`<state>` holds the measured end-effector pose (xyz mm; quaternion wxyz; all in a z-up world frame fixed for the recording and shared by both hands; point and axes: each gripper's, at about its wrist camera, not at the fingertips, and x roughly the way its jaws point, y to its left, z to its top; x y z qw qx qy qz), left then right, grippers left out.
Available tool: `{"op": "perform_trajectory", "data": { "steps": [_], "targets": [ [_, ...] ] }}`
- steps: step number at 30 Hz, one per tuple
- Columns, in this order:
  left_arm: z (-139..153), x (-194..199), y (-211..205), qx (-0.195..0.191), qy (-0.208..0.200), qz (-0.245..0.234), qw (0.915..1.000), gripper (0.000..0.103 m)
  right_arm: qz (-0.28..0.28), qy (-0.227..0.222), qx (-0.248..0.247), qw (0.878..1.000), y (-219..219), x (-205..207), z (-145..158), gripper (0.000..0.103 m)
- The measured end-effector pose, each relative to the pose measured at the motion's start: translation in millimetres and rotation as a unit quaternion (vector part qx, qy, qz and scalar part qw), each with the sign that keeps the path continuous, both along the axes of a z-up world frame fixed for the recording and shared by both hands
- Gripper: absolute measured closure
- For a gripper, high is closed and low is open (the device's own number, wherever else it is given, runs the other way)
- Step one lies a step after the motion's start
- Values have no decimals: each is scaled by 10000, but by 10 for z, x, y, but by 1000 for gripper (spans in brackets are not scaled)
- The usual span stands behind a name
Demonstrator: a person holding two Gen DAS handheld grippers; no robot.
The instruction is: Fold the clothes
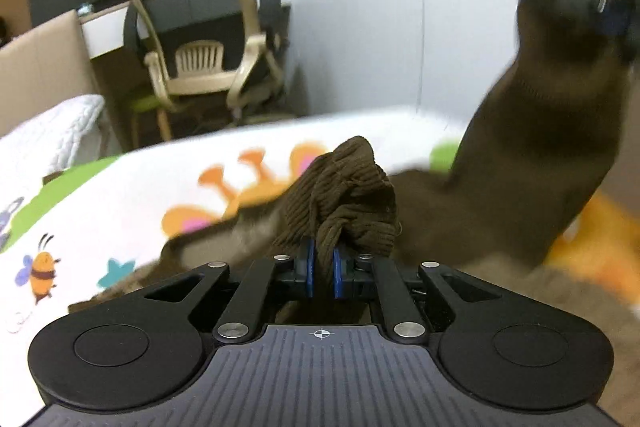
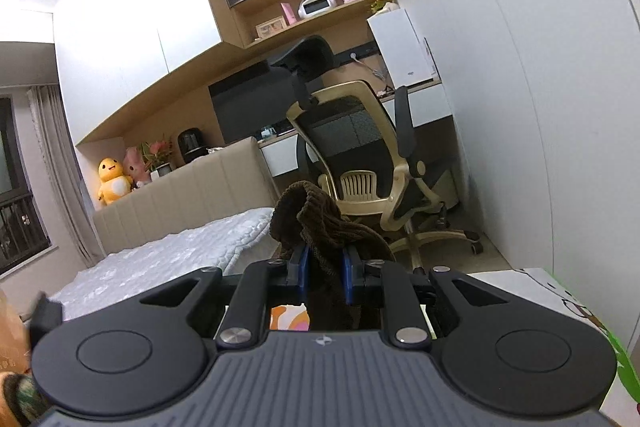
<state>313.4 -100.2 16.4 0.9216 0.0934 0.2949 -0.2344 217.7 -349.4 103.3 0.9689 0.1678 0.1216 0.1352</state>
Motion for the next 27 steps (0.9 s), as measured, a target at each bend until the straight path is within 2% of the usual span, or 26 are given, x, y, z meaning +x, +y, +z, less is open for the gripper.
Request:
{"op": "perform_trajectory", "data": {
  "steps": [2, 4, 6, 7, 9, 11, 16, 21, 23, 25, 27],
  "targets": [
    [13, -27, -57, -180, 80, -161, 9997, 92, 50, 26, -54, 10000, 81, 36, 10, 87],
    [-124, -12, -125, -229, 352, -289, 9987, 84, 127, 41, -105, 9999, 196, 75, 47, 87],
    [-227, -4, -108, -242, 539, -326, 9977, 58, 237, 49, -138, 9996, 325, 101, 113, 87],
    [-254, -16, -69, -275, 597, -327, 9973, 51, 318, 36, -180, 9993, 403, 112, 154, 87],
    [-196, -98, 112, -506, 588, -287, 9966, 23, 546, -16, -343, 9979, 621, 147, 244, 87],
    [-76, -219, 364, -703, 467, -212, 9962, 12, 801, -10, -491, 9956, 890, 204, 297, 87],
    [87, -443, 953, -744, 392, 76, 9964, 10, 1495, 204, -789, 9854, 1691, 411, 291, 87],
    [31, -562, 1502, -951, 596, 509, 9924, 9, 2211, 595, -1140, 9667, 2453, 531, 17, 86],
    [-17, -584, 1637, -1009, 669, 613, 9907, 9, 2505, 776, -1327, 9558, 2697, 565, -149, 79],
    [-37, -581, 1706, -1076, 748, 664, 9891, 9, 2630, 841, -1366, 9514, 2787, 561, -241, 53],
    [-25, -582, 1744, -1157, 792, 679, 9878, 9, 2701, 842, -1326, 9499, 2804, 544, -279, 48]
  ]
}}
